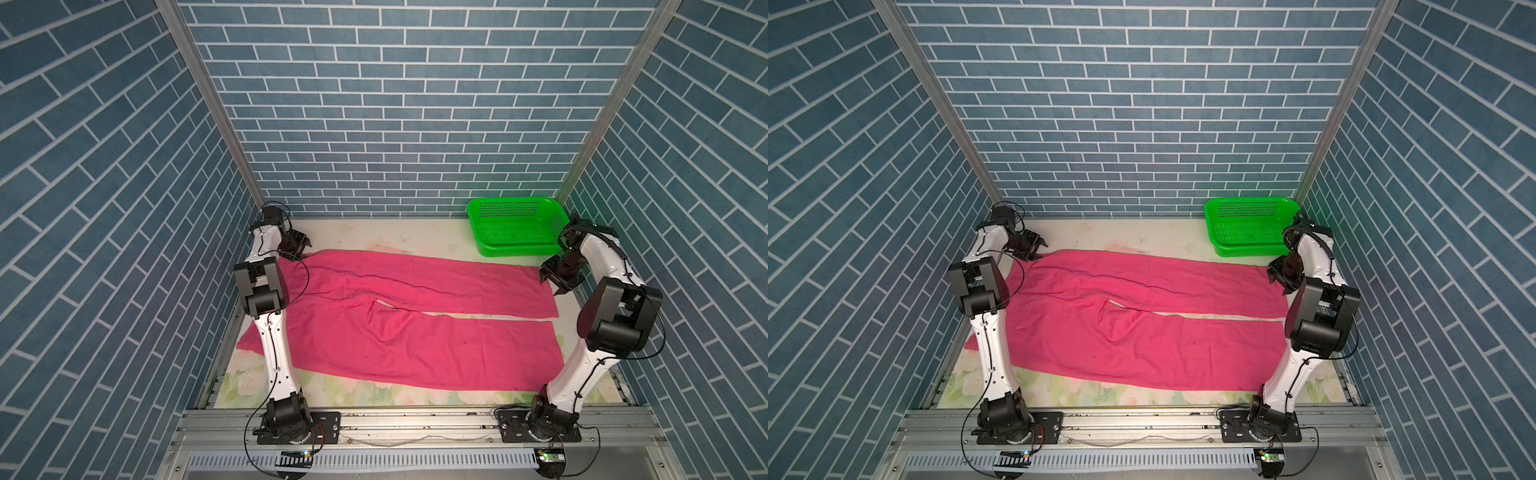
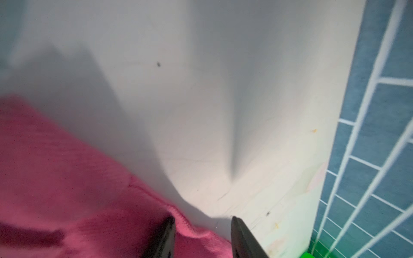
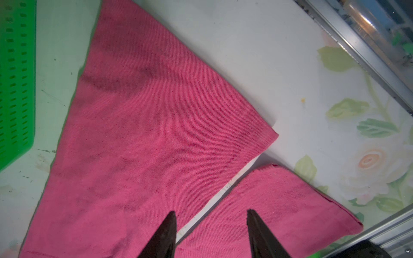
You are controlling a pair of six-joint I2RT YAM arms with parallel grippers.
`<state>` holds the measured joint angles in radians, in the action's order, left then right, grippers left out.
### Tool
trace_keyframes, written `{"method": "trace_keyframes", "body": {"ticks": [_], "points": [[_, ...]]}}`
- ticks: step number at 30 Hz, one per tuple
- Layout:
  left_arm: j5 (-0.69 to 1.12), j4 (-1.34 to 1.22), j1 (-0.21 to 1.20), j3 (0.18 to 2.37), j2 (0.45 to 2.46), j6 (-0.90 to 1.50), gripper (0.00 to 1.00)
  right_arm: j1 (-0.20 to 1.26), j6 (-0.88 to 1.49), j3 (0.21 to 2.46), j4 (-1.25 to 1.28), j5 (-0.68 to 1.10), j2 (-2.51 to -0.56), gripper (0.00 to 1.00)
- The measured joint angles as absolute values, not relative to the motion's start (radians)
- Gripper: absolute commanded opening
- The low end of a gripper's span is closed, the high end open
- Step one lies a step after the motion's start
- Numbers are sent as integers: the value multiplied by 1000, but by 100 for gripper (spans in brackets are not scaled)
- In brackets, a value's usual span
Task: Roll up the long pants
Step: Fold the long pant at the center of the board.
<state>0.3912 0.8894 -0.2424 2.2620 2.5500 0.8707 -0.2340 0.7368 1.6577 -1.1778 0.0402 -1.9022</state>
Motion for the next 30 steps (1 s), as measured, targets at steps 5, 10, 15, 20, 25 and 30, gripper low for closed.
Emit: {"method": "trace_keyframes", "body": {"ticks": [5,10,15,20,25,30], "points": [[299,933,-217,2222,2523,842,27,-234,736,1651,-1175,29,-1902,52],[256,970,-215,2217,2519,826,0,-234,736,1639,-1175,20,-1902,51],[234,1022,-209,2290,2548,818,0,-234,736,1619,-1173,11,-1898,51],[221,1110,-207,2355,2565,819,0,-234,734,1586,-1174,7,-1885,51],[220,1200,-204,2357,2527,812,0,-234,727,1583,-1174,3,-1875,51],[181,1238,-202,2181,2294,779,0,-234,724,1582,-1169,4,-1874,51]]}}
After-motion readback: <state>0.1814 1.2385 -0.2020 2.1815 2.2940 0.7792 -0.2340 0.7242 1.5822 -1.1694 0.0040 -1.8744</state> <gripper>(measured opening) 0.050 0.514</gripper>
